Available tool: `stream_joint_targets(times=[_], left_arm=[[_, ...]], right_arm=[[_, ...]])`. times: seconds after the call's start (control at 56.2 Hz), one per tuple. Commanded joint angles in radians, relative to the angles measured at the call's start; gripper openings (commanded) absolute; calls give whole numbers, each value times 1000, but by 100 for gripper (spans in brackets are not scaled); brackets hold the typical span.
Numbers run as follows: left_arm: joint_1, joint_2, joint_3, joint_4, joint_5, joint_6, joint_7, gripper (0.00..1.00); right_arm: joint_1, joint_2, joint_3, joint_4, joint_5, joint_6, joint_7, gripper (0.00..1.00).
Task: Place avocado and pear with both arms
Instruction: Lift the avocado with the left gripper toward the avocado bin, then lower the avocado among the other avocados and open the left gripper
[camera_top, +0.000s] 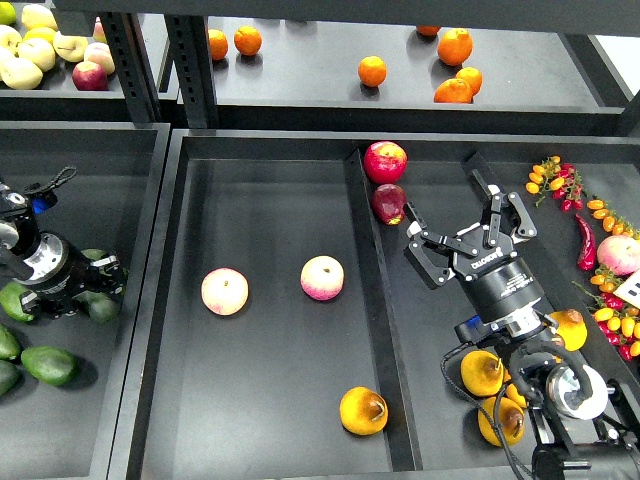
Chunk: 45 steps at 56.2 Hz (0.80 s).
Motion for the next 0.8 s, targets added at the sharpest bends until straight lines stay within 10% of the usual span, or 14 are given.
stream_joint_targets(times=[0.0, 0.783], left_arm=[[17, 3, 0, 4, 8, 0, 0, 36], [81, 40, -9, 61, 38, 0, 0, 36]], right_arm=[[0, 0, 5, 4, 0, 2, 0, 100], [0, 0, 15, 7, 3, 22, -2, 100]])
